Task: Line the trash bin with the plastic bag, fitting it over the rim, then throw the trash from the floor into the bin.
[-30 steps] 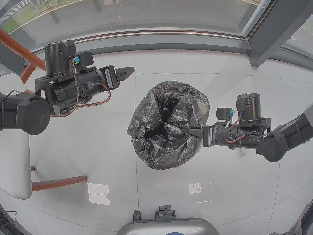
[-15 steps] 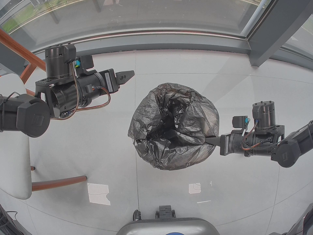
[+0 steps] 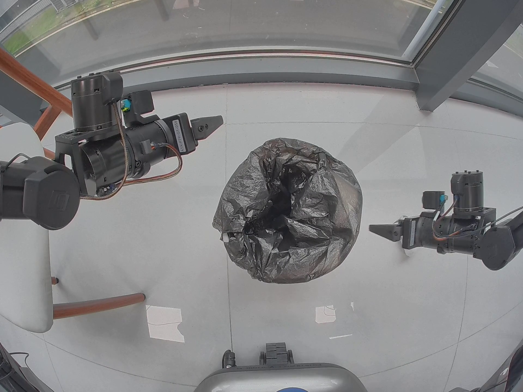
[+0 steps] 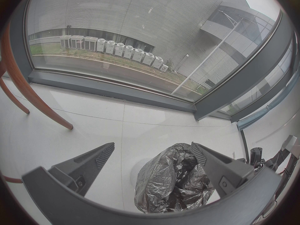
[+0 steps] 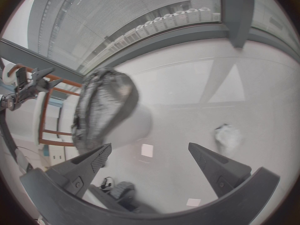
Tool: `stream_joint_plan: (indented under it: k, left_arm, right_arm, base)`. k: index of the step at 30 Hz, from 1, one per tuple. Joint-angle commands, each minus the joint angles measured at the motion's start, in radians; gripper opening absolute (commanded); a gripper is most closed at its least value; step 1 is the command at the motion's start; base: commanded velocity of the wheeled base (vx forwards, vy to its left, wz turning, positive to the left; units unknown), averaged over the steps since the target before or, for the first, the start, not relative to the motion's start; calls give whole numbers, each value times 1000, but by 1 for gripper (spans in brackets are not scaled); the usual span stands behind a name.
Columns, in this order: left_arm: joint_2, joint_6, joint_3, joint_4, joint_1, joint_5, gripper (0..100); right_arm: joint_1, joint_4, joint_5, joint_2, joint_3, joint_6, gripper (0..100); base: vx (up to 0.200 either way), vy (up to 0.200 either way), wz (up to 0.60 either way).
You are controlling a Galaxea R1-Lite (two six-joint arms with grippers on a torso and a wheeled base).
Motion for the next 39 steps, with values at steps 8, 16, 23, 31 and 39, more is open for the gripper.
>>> stream_joint_plan:
  k: [8, 16, 23, 31, 39]
  left_arm:
    - [9, -1, 1, 0, -1, -2, 100]
    - [17, -1, 1, 0, -1, -2, 100]
    - [18, -1, 1, 0, -1, 0, 100]
    - [29, -1, -1, 0, -1, 1, 100]
    - [29, 4, 1, 0, -1, 0, 100]
  right_arm:
    - [-382, -14, 39, 193, 10, -161, 100]
    - [-468, -93, 40, 366, -42, -265, 100]
    - [-451, -162, 40, 480, -128, -265, 100]
    - [-419, -162, 32, 612, -279, -265, 100]
    - [-379, -154, 22, 696, -391, -265, 100]
  base:
    - [0, 0, 0]
    - [0, 0, 0]
    - [0, 0, 0]
    - [0, 0, 0]
    - [0, 0, 0]
